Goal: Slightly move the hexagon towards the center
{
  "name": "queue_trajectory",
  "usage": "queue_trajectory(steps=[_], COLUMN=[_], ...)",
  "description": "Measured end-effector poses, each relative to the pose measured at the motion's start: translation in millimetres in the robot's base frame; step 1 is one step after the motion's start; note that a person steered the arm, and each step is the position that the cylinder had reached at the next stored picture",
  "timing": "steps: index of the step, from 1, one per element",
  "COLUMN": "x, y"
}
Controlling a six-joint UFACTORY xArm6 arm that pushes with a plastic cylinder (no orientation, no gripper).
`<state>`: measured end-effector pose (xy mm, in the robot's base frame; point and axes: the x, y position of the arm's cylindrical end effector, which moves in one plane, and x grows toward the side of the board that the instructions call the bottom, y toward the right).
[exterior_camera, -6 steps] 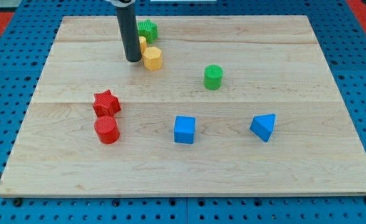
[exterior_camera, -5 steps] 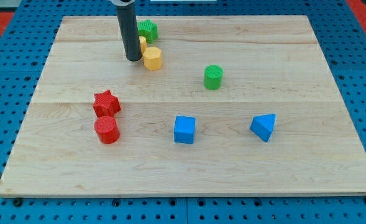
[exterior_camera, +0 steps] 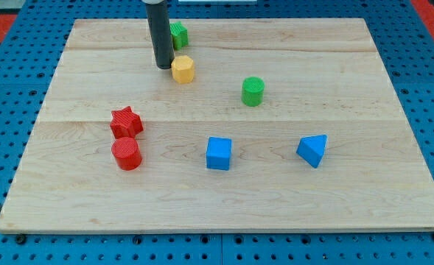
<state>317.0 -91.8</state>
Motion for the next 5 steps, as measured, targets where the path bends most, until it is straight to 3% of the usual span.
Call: queue_trajectory(steps=[4,5], x=[2.8,-21.4], y=[13.7,15.1])
